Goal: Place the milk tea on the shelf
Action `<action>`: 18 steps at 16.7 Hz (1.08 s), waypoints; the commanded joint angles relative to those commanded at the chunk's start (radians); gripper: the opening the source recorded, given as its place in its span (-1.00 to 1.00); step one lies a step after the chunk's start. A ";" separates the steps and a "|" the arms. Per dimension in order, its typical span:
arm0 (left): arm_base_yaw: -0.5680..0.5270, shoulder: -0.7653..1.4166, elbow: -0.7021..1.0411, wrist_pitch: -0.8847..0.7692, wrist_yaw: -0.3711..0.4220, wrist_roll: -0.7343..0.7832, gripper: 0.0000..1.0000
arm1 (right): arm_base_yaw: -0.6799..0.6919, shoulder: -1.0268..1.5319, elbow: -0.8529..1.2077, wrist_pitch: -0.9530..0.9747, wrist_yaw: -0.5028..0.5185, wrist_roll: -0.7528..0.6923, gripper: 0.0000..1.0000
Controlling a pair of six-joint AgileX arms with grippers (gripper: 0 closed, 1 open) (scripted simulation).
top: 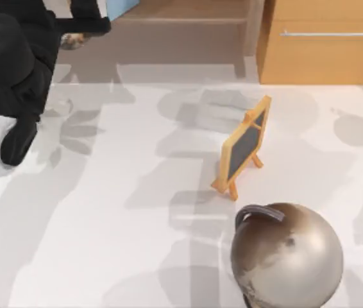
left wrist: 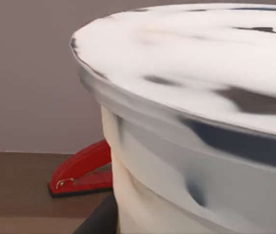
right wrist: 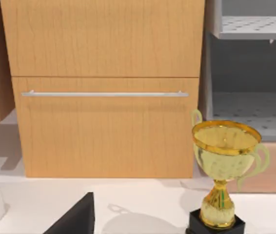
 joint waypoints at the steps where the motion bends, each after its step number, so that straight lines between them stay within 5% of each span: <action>1: 0.023 -0.013 0.026 -0.045 0.017 0.001 -1.00 | 0.000 0.000 0.000 0.000 0.000 0.000 1.00; 11: 0.240 -0.003 0.300 -0.488 0.174 0.021 -1.00 | 0.000 0.000 0.000 0.000 0.000 0.000 1.00; 18: 0.275 -0.001 0.378 -0.580 0.210 0.027 -1.00 | 0.000 0.000 0.000 0.000 0.000 0.000 1.00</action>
